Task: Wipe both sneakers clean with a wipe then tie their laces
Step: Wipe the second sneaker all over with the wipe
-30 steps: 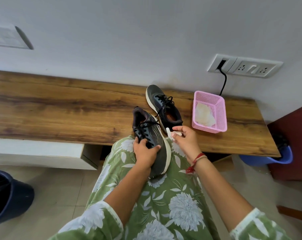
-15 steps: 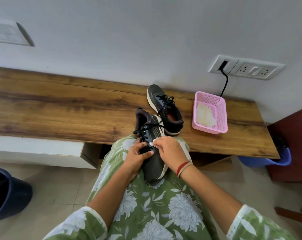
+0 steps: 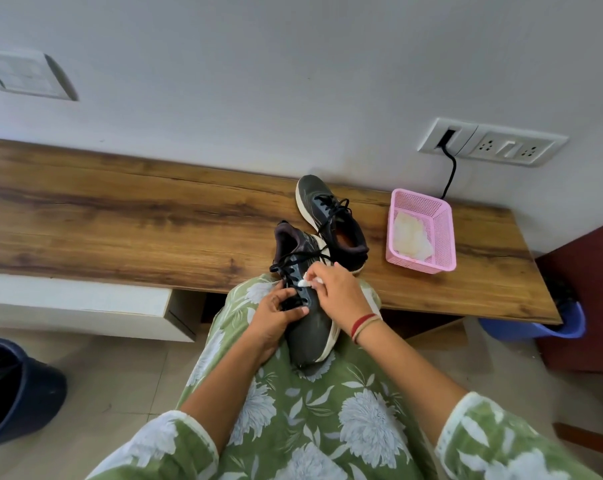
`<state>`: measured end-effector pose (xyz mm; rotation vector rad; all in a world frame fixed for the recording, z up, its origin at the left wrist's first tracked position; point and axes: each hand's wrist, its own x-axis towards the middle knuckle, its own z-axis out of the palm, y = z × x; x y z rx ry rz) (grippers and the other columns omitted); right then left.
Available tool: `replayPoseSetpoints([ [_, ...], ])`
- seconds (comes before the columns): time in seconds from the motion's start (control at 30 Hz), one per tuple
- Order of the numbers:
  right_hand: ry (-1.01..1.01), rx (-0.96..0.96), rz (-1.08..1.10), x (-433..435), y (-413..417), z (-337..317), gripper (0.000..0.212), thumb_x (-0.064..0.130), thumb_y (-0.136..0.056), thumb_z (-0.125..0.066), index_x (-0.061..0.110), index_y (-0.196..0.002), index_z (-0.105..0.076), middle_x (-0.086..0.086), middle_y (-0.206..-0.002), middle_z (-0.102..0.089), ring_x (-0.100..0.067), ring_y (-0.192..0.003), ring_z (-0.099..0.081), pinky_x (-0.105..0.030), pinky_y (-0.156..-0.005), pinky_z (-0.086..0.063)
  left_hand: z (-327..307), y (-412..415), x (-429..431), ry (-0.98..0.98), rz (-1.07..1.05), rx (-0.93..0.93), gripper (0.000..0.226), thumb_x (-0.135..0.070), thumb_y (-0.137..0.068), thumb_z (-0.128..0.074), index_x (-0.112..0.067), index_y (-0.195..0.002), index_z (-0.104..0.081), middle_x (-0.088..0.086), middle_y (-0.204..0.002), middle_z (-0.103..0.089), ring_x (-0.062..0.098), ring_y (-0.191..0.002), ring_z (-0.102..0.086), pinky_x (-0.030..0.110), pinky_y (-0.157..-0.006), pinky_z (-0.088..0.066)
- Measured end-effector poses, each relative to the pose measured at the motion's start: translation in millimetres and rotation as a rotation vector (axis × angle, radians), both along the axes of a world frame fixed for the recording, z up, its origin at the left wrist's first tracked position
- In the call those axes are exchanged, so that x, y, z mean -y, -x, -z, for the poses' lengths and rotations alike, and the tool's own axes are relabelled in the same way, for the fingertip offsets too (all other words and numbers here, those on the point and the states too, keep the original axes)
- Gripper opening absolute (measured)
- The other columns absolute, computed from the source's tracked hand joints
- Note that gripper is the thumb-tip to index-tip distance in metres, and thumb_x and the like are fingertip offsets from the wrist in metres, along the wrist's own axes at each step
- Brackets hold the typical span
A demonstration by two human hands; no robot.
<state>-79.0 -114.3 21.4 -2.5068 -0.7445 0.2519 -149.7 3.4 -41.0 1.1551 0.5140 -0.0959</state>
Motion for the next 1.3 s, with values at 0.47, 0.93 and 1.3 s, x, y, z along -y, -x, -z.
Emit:
replayPoseSetpoints([
  [0.47,-0.113,-0.084,0.112,15,-25,-24,0.024,0.01,-0.086,-0.058,0.02,-0.106,-0.049,-0.001,-0.095,-0.068,-0.012,-0.082,-0.061,-0.027,-0.074,-0.048,3,-3,-4,0.205,-0.015,-0.029,0.046,-0.01,-0.056,-0.078,-0.007,-0.099,-0.062,0.018,-0.149,-0.036,0.031,-0.129,-0.047,0.024,-0.082,-0.052],
  [0.93,0.038,-0.175,-0.145,23,-1,-15,0.026,0.006,-0.083,-0.057,0.021,-0.102,-0.045,-0.001,-0.09,-0.066,-0.015,-0.081,-0.059,-0.018,-0.063,-0.04,17,-2,-5,0.141,0.002,-0.046,0.06,-0.027,-0.049,-0.086,-0.011,-0.103,-0.067,0.023,-0.148,-0.036,0.037,-0.135,-0.037,0.049,-0.111,-0.035],
  [1.3,0.0,-0.033,-0.044,-5,-10,5,0.015,0.01,-0.085,-0.055,0.017,-0.091,-0.043,-0.007,-0.083,-0.056,-0.027,-0.076,-0.054,-0.04,-0.065,-0.043,9,-1,-5,0.168,0.01,-0.026,0.051,-0.018,-0.049,-0.084,-0.006,-0.096,-0.068,0.025,-0.146,-0.037,0.036,-0.127,-0.047,0.04,-0.1,-0.047],
])
